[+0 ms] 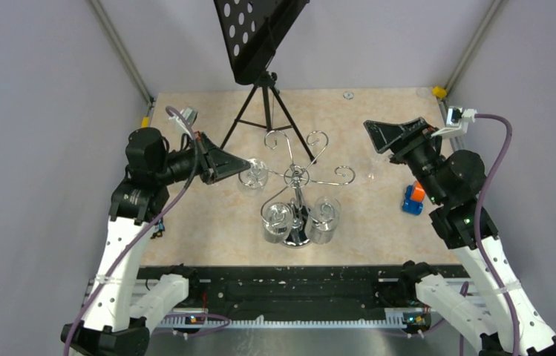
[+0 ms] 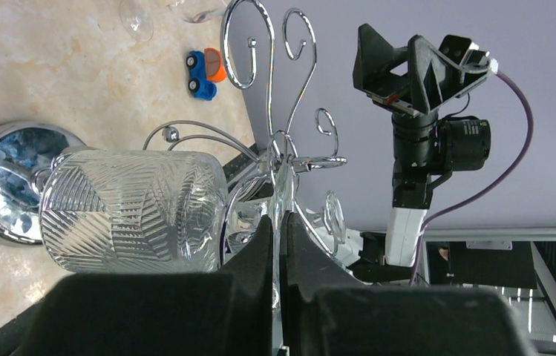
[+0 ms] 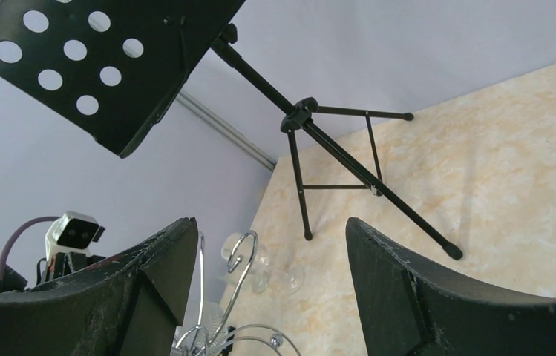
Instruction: Take the wine glass off the wine glass rack
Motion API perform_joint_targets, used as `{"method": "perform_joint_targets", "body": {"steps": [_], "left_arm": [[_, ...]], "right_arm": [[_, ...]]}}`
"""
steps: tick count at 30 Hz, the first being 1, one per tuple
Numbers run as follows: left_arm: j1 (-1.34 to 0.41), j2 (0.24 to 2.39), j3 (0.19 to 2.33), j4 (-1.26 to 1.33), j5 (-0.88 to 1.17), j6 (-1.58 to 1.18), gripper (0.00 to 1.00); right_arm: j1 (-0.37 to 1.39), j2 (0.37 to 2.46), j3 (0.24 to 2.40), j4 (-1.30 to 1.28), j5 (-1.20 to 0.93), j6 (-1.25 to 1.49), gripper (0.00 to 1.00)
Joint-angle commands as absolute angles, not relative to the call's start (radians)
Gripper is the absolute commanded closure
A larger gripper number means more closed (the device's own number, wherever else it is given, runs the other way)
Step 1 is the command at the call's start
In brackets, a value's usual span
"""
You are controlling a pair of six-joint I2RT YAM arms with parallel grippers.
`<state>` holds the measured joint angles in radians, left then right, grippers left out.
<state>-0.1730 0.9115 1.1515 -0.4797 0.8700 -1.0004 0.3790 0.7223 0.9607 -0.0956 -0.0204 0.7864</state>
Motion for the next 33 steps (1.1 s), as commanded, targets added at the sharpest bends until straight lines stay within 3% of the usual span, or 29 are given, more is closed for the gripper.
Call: {"method": "perform_joint_targets", "body": {"steps": [1, 19, 33], "left_arm": [[-0.174, 0.864, 1.165, -0.467, 0.945, -0.947, 1.00], [-0.229, 0.913, 1.142, -0.422, 0.961, -0.914, 1.00], [-0.232, 0.861, 1.228, -0.652, 0.927, -0.743, 1.00]], "right_arm": [[0.384, 0.725, 0.965, -0.042, -0.025, 0.783, 0.26], [0.384, 0.725, 0.964, -0.052, -0.020, 0.793, 0.26], [0.385, 0.755, 0.960, -0.021, -0.047, 0.808, 0.26]]}}
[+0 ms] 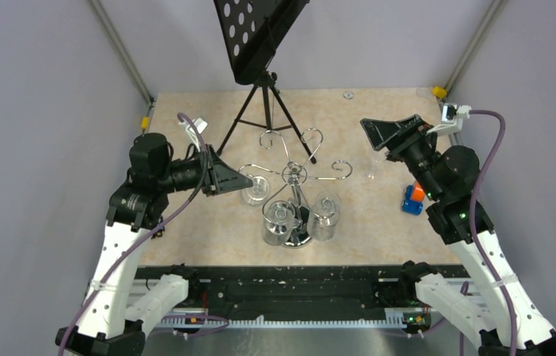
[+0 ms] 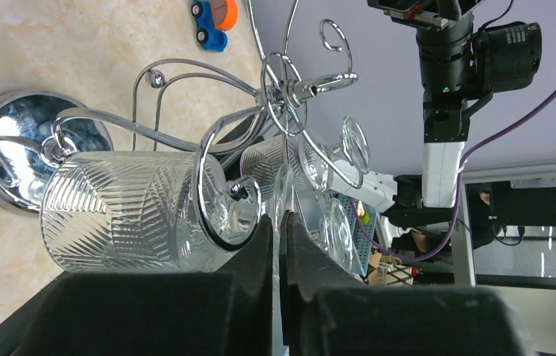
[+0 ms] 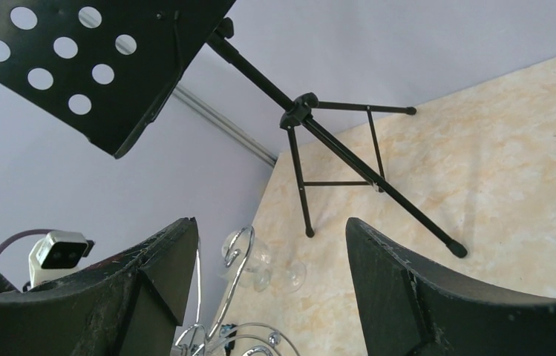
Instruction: Take the wine glass off the wine glass rack
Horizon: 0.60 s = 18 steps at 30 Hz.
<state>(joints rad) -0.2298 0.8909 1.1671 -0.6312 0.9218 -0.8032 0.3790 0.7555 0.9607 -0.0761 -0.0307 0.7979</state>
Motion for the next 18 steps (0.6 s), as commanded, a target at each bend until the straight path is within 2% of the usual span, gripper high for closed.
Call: {"method": "perform_joint_targets", "body": {"steps": [1, 18], "left_arm": [[-0.232, 0.859, 1.232, -0.662, 0.927, -0.735, 1.00], [-0.232, 0.760, 1.269, -0.833, 0.859, -0.624, 1.00]], "right_arm": [[0.385, 0.754, 0.960, -0.020, -0.050, 0.808, 0.26], [0.385, 0.759, 0.965, 0.027, -0.110, 0.828, 0.26]]}}
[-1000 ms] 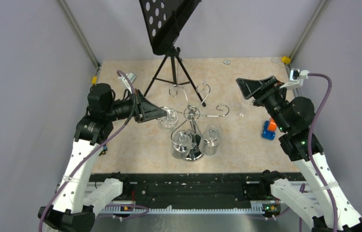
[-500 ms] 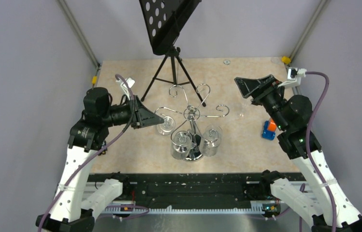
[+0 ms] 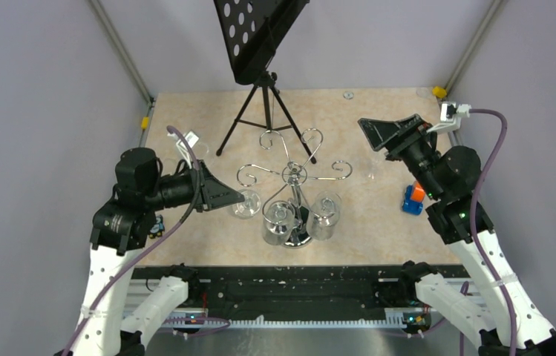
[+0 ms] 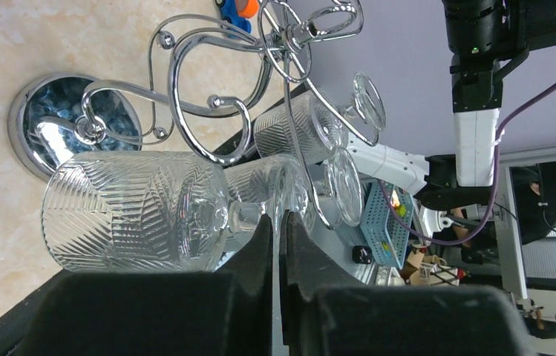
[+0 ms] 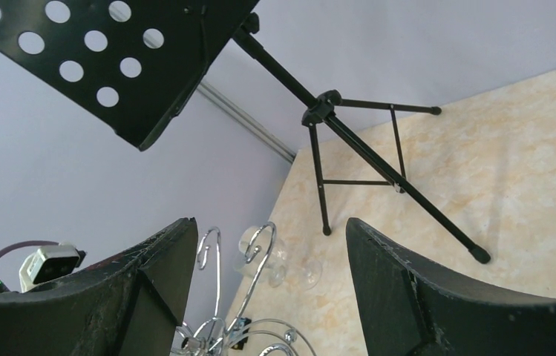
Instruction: Take the wine glass off the wine glass rack
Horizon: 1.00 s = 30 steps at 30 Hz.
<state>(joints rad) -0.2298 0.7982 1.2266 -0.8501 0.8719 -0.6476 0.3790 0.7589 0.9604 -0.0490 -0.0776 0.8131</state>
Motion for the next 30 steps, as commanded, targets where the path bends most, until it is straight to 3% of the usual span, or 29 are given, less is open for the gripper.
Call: {"method": "perform_joint_targets", "body": {"steps": [1, 12, 20, 30], "left_arm": [[-0.232, 0.751, 1.274, -0.841, 0.843, -0.626, 1.00], [-0.232, 0.755, 1.482, -0.957, 0.742, -0.622, 1.00], [-0.232, 0.797, 1.615, -0.938, 0.784, -0.660, 1.00], [-0.232, 0.894, 1.679, -0.494, 0.886, -0.928, 1.00]], "right_arm": [[0.384, 0.760, 0.965, 0.029, -0.115, 0.833, 0.26], [0.385, 0.751, 0.965, 0.042, -0.130, 0.873, 0.26], [0.385, 0.754, 0.981, 0.052, -0.143, 0.878, 0.26], [0.385, 0.808, 1.014, 0.108, -0.199, 0.879, 0.26]]}}
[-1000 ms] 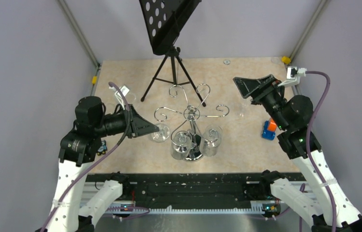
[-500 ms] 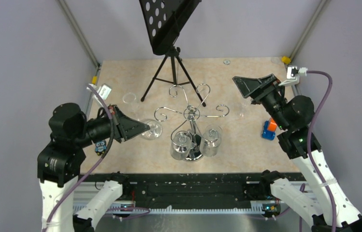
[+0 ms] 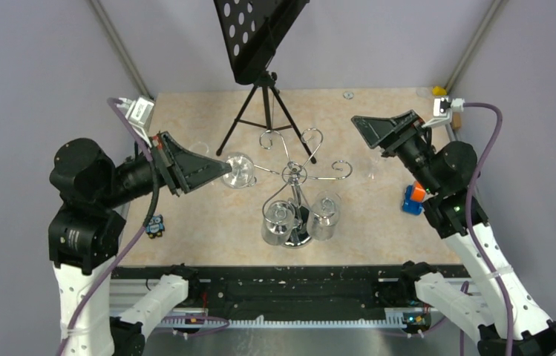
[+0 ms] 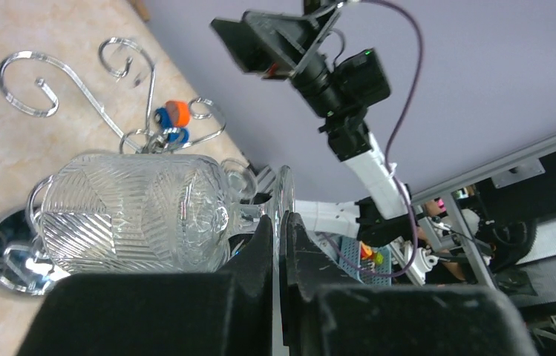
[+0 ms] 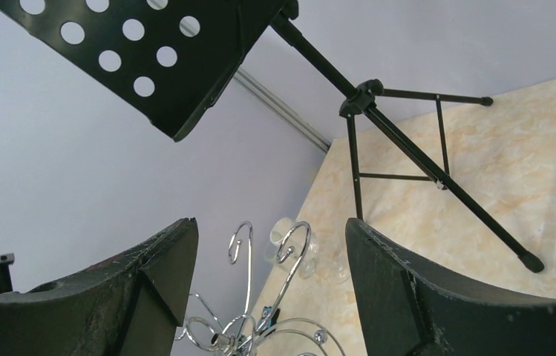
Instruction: Take the wine glass off the wine glass rack
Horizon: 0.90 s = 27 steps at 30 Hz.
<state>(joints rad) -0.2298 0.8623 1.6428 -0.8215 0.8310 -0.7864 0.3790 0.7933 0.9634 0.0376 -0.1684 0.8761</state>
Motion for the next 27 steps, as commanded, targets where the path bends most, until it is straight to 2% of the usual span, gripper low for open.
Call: {"method": "perform_joint_targets", "body": {"steps": [1, 6, 12, 16, 20, 27], "left_arm": [[-0.232, 0.902, 1.678, -0.447, 0.887, -0.958, 1.00], [-0.232, 0.944, 1.592, -0.139, 0.887, -1.189, 1.00], [-0.242, 1.040, 1.483, 0.325, 0.845, -1.498, 1.00], [-0.285, 1.109, 1.494, 0.499, 0.782, -1.586, 1.00], [-0.335, 1.196, 1.521, 0.628, 0.739, -1.684, 1.00], [-0.392, 1.337, 1.609, 0.835, 0.685, -1.846, 1.00]], "right_arm": [[0.385, 0.811, 1.016, 0.116, -0.201, 0.880, 0.26], [0.386, 0.828, 1.009, 0.203, -0.242, 0.895, 0.26], [0.386, 0.893, 0.988, 0.492, -0.421, 0.987, 0.24], [0.386, 0.944, 0.963, 0.774, -0.520, 1.122, 0.23], [0.387, 0.989, 0.973, 0.950, -0.557, 1.223, 0.18], [0.394, 1.066, 1.051, 0.984, -0.584, 1.278, 0.17]]}}
